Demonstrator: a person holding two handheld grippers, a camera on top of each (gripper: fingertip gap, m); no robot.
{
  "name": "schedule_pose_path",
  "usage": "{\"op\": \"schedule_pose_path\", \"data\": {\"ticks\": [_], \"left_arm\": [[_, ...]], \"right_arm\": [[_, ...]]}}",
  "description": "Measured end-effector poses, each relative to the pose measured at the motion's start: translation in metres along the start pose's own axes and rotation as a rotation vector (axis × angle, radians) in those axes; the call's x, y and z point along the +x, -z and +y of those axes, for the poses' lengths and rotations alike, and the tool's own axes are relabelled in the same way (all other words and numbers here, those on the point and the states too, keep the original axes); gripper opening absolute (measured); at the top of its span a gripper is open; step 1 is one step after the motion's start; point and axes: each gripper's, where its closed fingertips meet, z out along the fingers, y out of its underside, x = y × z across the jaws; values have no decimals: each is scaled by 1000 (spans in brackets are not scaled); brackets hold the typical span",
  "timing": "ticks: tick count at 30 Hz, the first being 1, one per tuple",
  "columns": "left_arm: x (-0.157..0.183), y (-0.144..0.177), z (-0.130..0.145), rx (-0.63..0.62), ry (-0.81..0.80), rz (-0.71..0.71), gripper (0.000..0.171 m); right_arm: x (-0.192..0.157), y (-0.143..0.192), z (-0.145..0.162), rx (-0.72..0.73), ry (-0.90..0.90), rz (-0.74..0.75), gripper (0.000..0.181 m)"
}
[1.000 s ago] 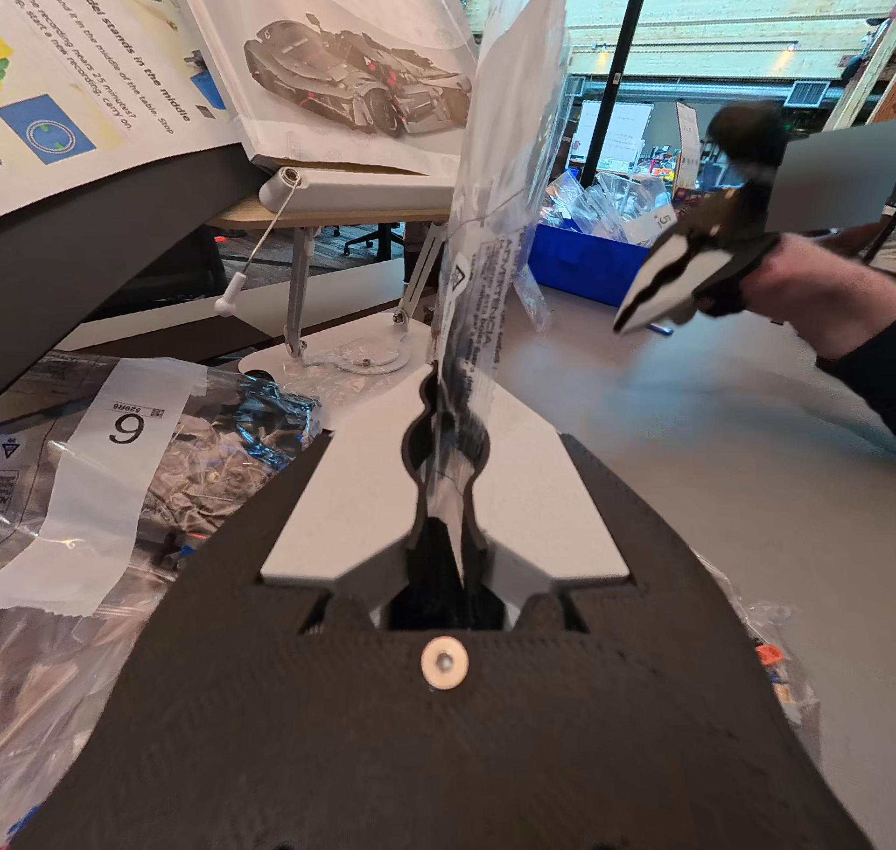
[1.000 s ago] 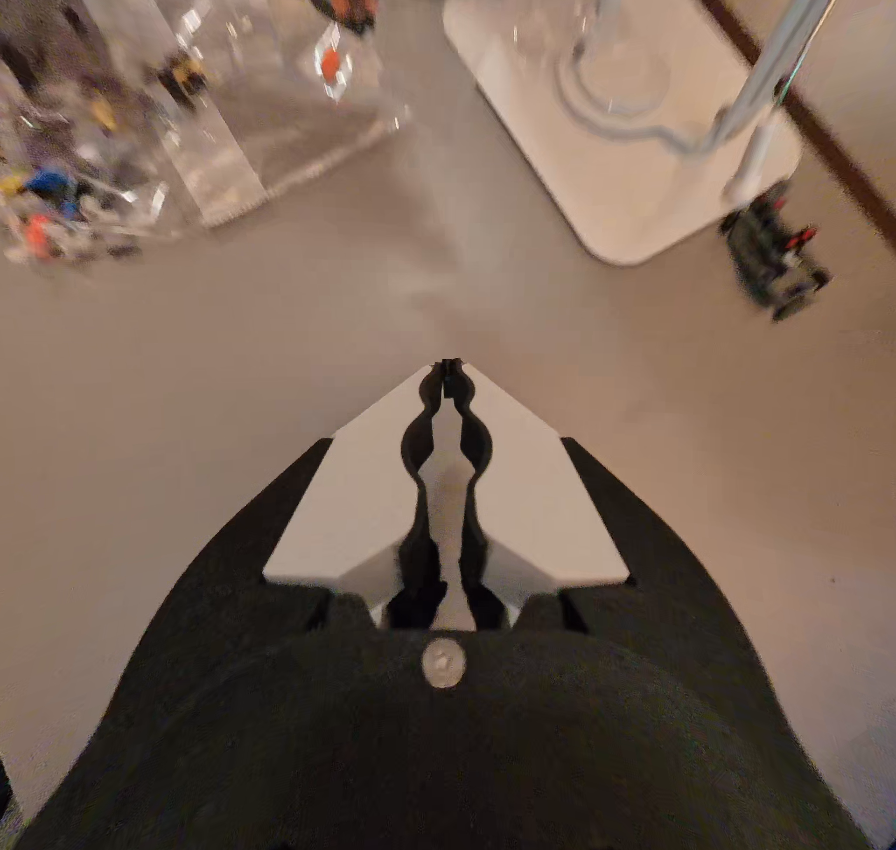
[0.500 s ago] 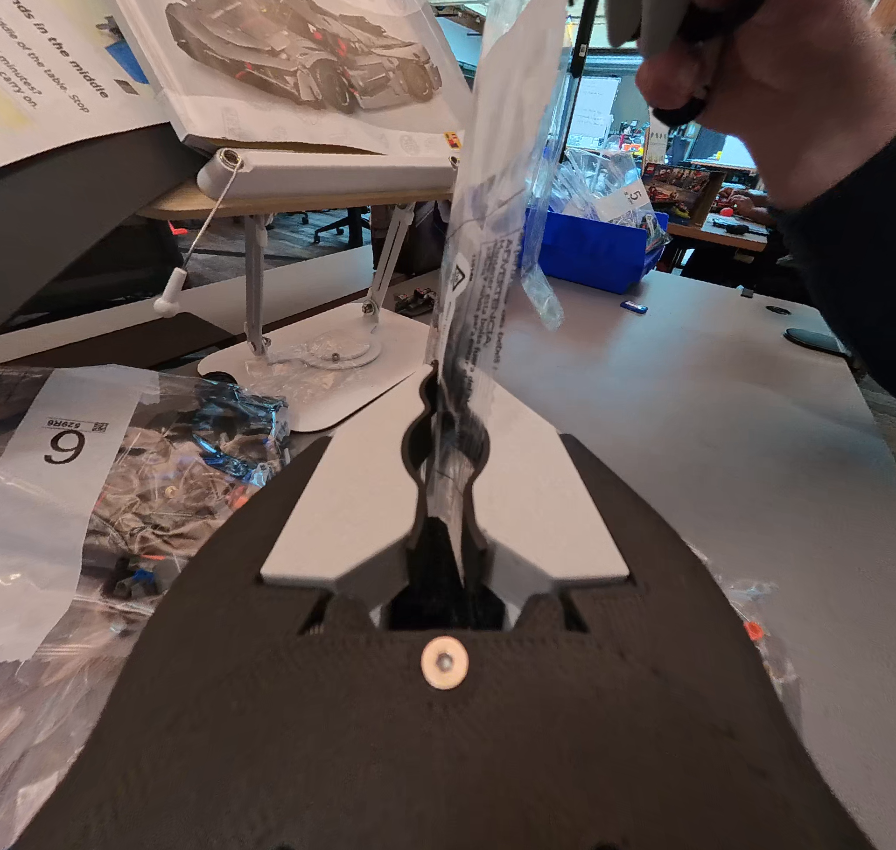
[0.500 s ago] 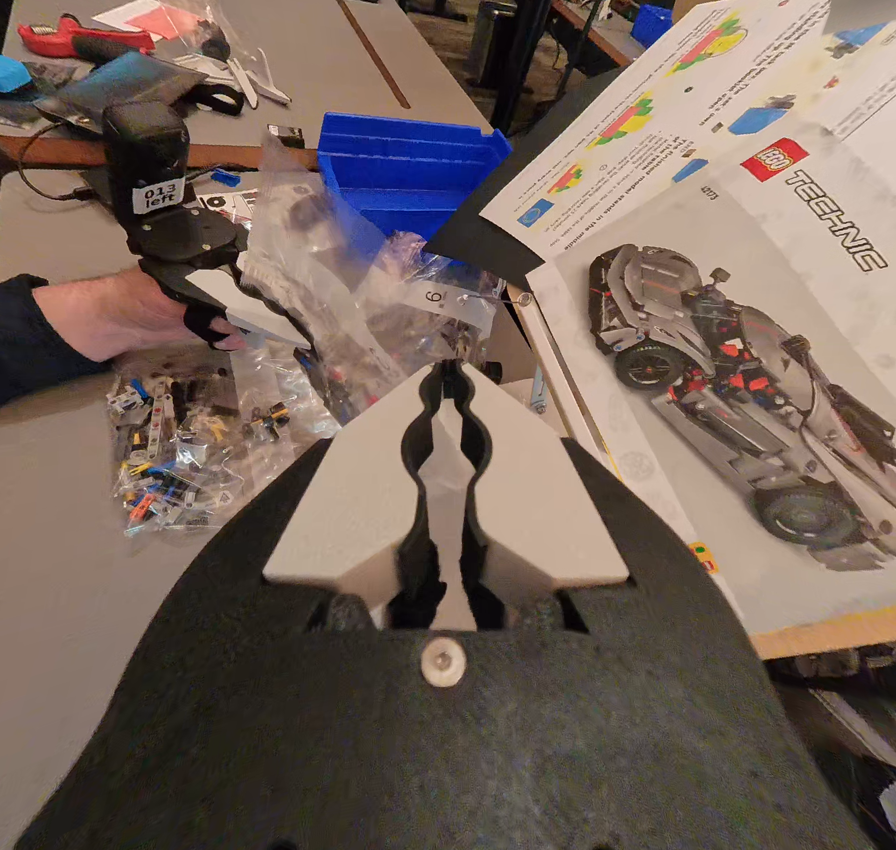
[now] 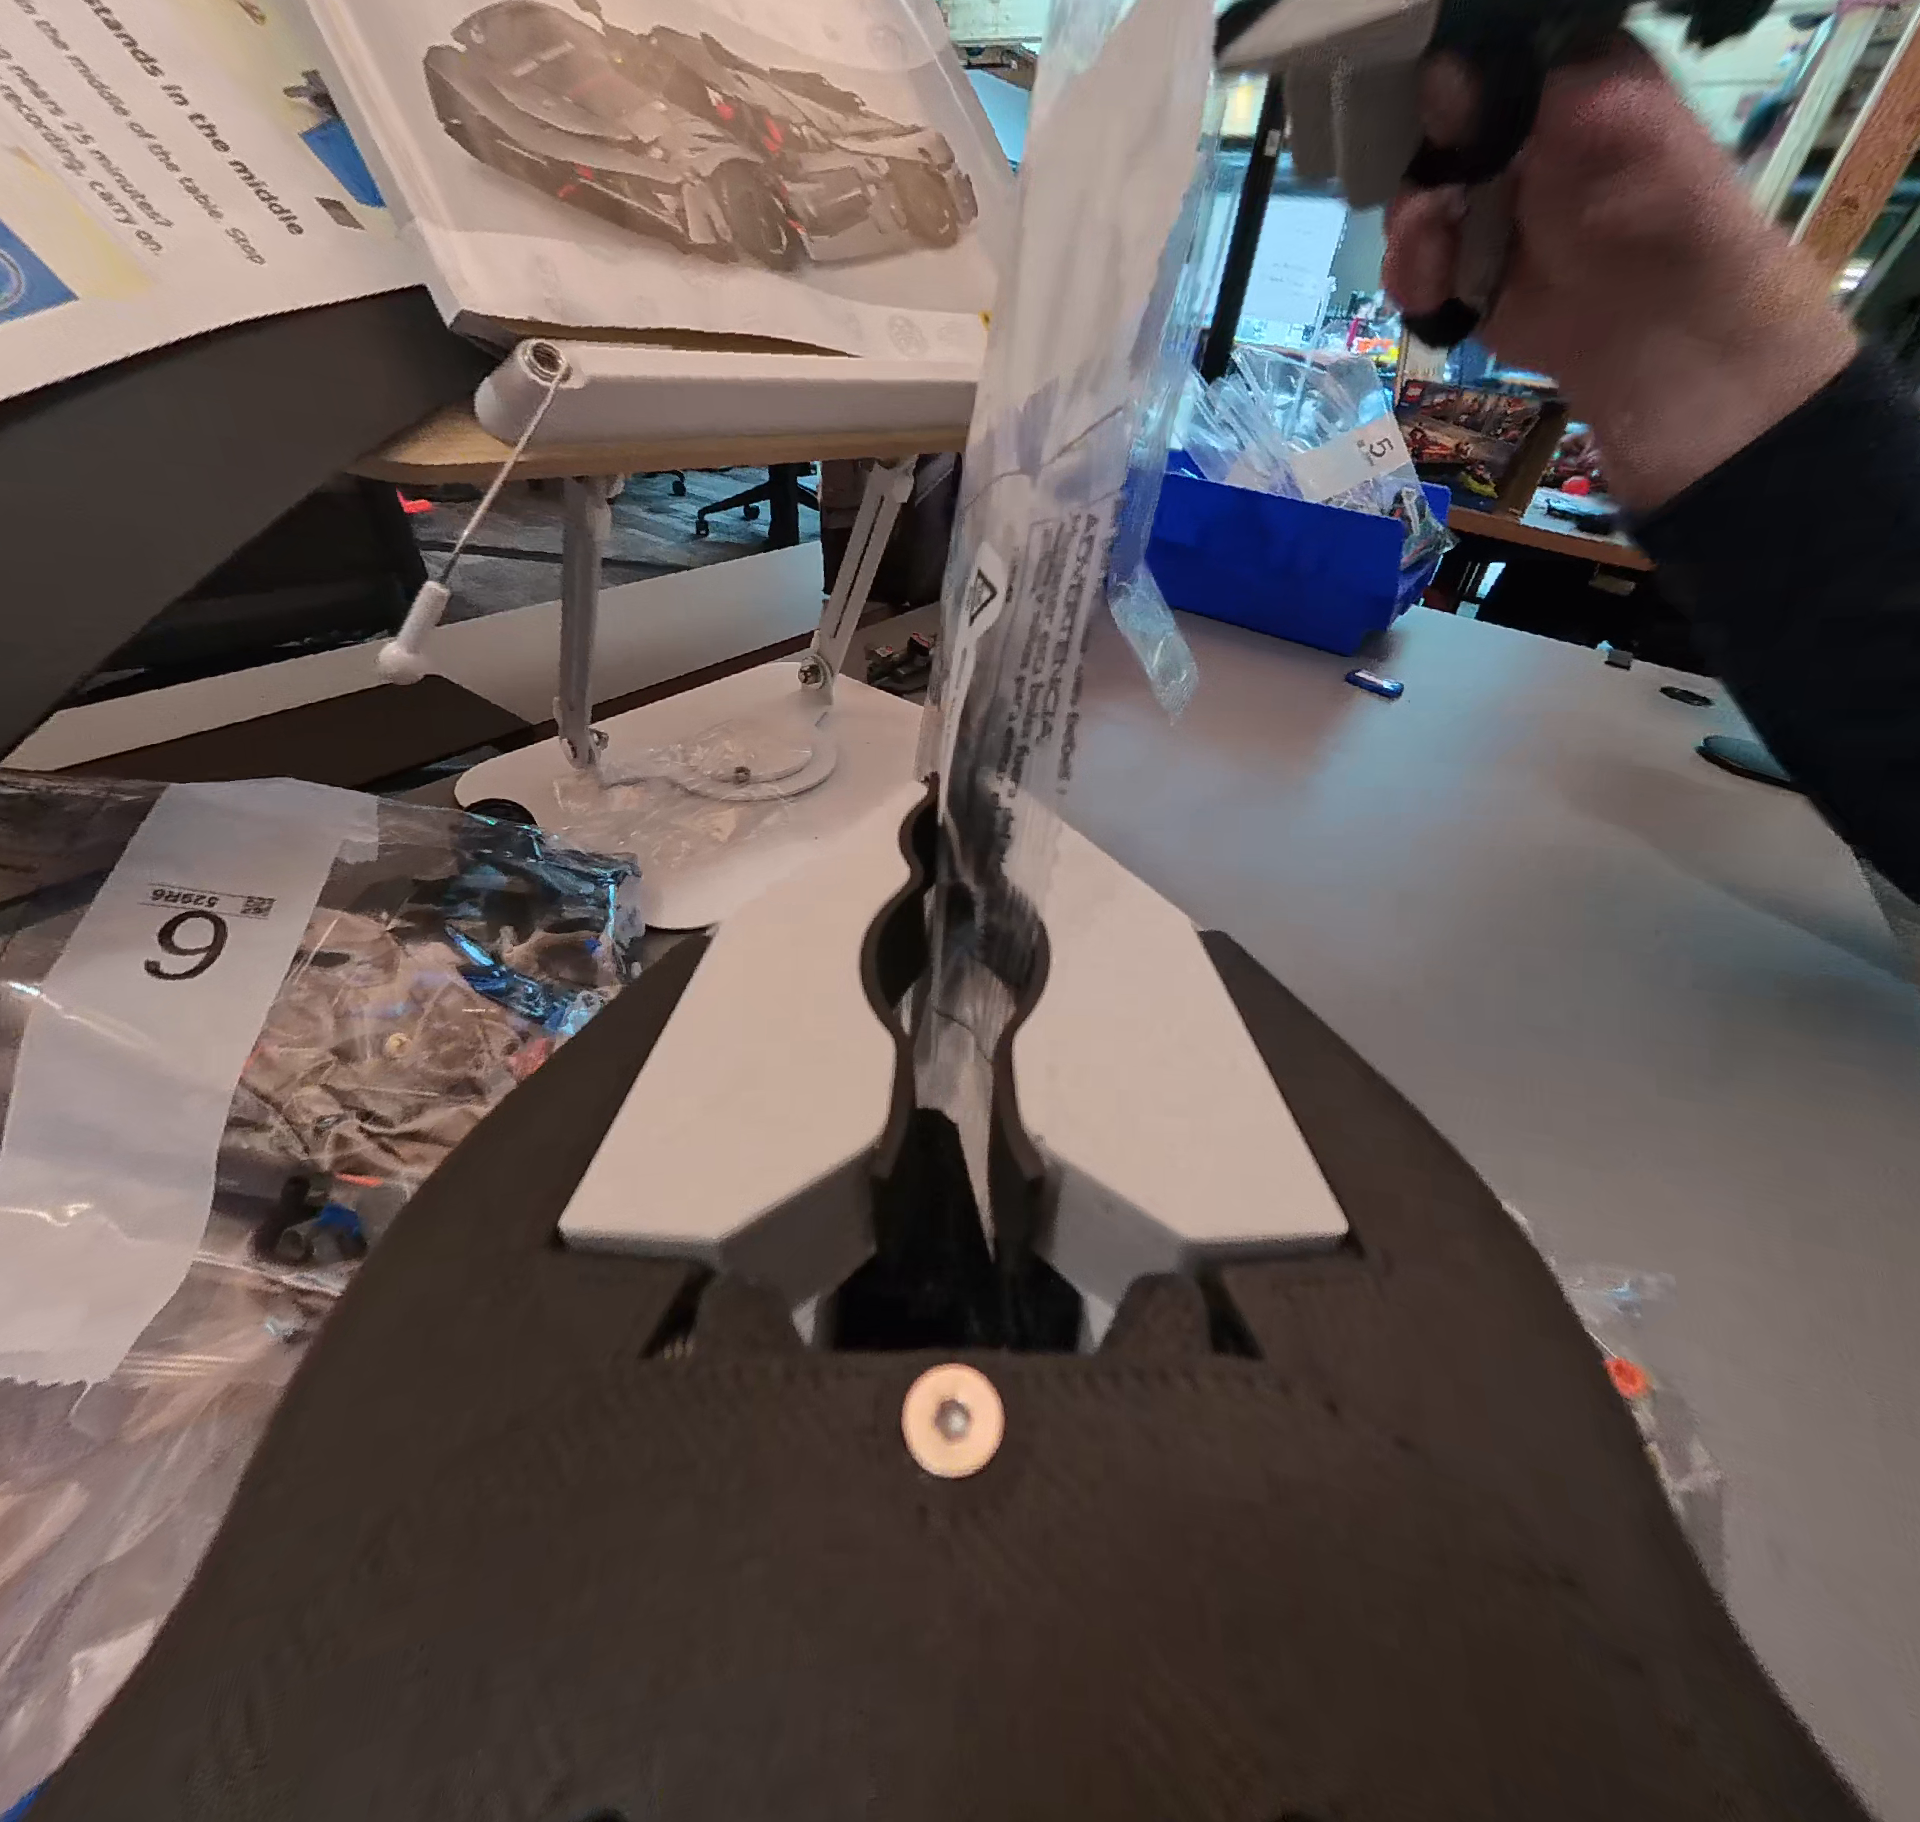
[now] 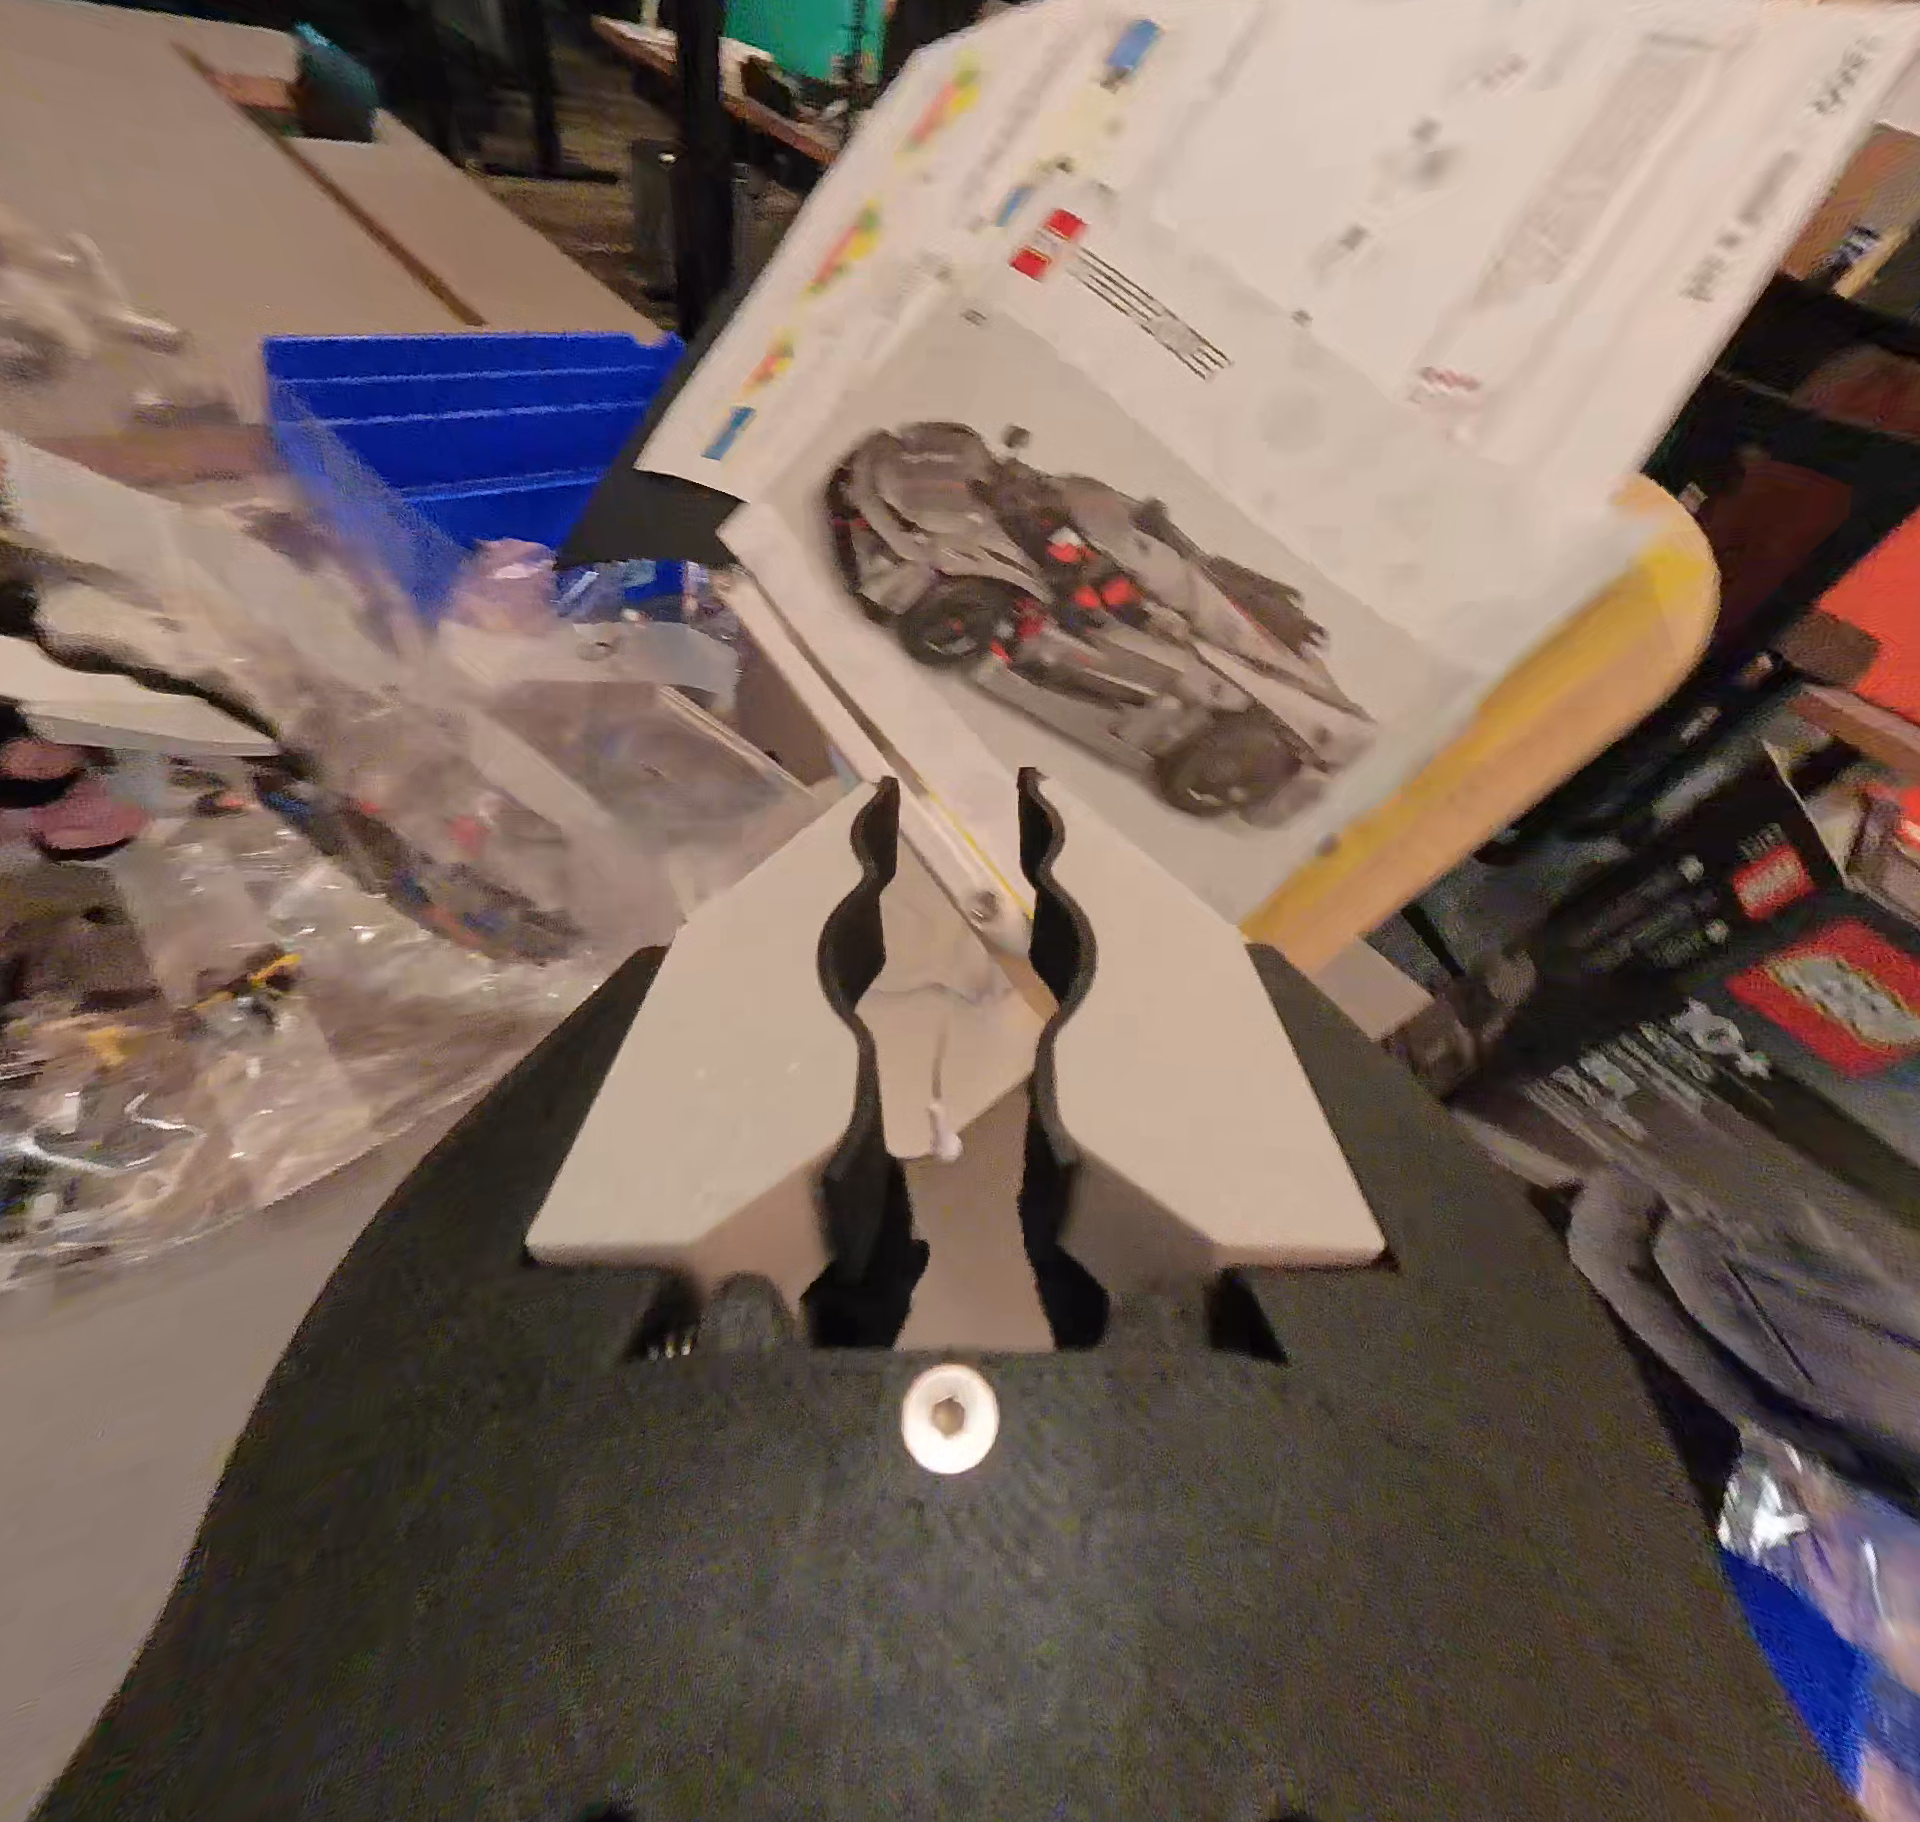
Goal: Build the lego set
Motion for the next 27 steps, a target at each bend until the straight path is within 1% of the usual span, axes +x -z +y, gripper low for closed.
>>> {"op": "schedule_pose_path", "data": {"ticks": [2,4,6,7,8,9,11,13,15,16,19,20,21,24,27], "left_arm": [[-1,1,-2,11,8,0,1],[-1,1,-2,13,9,-1,1],[-2,1,0,4,10,-2,1],[-2,0,1,0,10,-2,2],[-2,-1,2,-5,10,-2,1],[-3,-1,3,-9,10,-3,1],[-3,-1,5,-15,12,-2,1],[-3,-2,5,-16,8,2,2],[-2,-3,6,-22,4,9,2],[-2,-4,7,-28,2,10,2],[-4,-4,10,-41,0,4,2],[-5,-4,9,-40,-1,2,2],[-5,-3,8,-37,-4,-2,2],[-9,0,6,-31,-12,-21,2],[-13,4,5,-24,-7,-37,2]], "right_arm": [[41,0,39,-28,-82,71,33],[67,-12,89,-81,-200,64,41],[82,-27,131,-101,-270,50,43],[85,-35,149,-108,-297,37,41],[89,-42,162,-97,-309,40,33],[90,-50,174,-109,-288,44,33],[84,-70,199,-191,-254,4,43],[79,-90,212,-233,-242,-43,49],[79,-106,222,-290,-212,-46,52],[77,-114,227,-318,-195,-50,53],[71,-129,253,-441,-195,-76,45],[70,-131,263,-477,-190,-74,38],[70,-132,263,-458,-190,-65,30],[66,-123,263,-456,-173,-87,21],[59,-110,263,-456,-196,-95,21]]}}
